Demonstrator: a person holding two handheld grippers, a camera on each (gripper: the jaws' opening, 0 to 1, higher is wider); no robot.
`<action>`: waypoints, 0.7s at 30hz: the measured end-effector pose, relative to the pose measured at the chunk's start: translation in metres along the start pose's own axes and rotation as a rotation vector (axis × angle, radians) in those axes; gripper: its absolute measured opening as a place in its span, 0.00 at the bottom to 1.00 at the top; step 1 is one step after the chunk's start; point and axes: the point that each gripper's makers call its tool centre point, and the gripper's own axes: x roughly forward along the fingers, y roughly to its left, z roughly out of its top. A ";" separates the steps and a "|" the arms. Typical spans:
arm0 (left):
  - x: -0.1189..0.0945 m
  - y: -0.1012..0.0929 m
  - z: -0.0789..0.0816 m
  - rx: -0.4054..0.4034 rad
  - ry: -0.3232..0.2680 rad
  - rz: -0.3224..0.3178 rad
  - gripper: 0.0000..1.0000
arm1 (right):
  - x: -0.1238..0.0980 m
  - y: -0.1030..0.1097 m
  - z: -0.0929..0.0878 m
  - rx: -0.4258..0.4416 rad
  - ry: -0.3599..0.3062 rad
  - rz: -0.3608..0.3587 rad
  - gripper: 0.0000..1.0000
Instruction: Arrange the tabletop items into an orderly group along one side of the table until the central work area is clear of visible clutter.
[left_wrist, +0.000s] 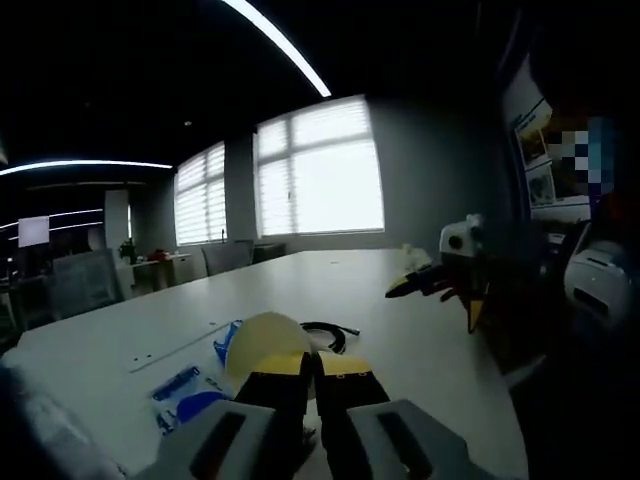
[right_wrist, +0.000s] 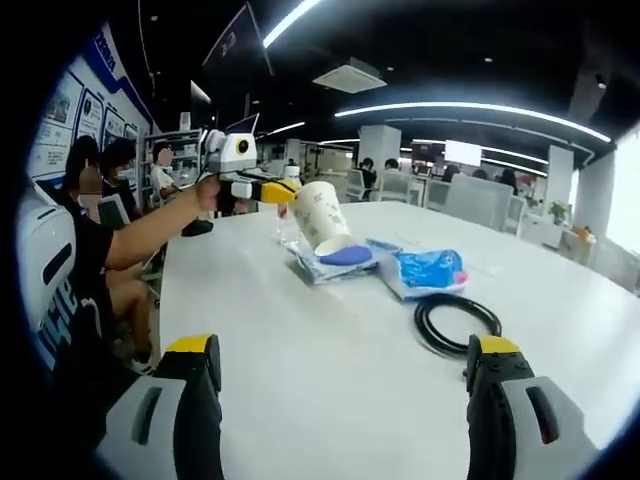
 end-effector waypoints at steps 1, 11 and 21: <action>-0.002 0.002 -0.001 -0.001 0.004 0.006 0.00 | 0.000 -0.003 -0.005 0.004 0.026 -0.017 1.00; -0.017 0.014 -0.008 0.003 0.032 0.049 0.00 | -0.005 -0.012 -0.005 0.016 0.024 -0.057 1.00; -0.033 0.029 -0.011 0.027 0.083 0.096 0.00 | -0.005 -0.012 -0.011 0.021 0.030 -0.054 1.00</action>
